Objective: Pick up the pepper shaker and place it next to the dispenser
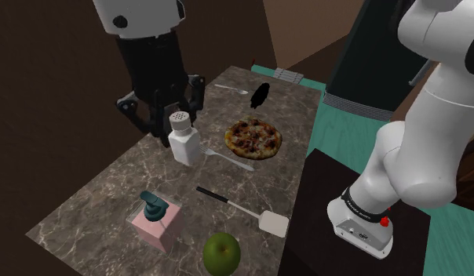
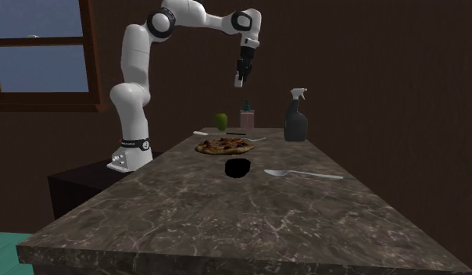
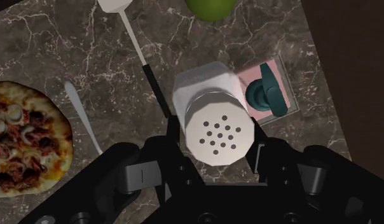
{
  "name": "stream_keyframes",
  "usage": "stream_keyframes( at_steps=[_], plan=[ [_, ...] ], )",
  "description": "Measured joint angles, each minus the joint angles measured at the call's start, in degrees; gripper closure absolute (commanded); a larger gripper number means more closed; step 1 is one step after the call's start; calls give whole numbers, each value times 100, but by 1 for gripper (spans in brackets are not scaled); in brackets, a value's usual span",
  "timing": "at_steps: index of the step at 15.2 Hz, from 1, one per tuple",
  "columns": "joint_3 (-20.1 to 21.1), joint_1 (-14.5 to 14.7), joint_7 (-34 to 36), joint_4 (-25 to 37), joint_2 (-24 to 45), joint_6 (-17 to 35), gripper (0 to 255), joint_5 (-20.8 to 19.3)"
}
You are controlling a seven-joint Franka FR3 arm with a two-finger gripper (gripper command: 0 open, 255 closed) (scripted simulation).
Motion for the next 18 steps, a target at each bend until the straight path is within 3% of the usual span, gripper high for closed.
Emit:
stream_keyframes(
  at_steps=[7, 11, 18],
  plan=[
    [339, 749, 1006, 1111, 896, -170, 255, -278],
    [428, 1364, 1538, 2423, 1794, -575, 255, -601],
    [446, 1348, 1591, 1763, 1701, -5, 255, -564]
  ],
)
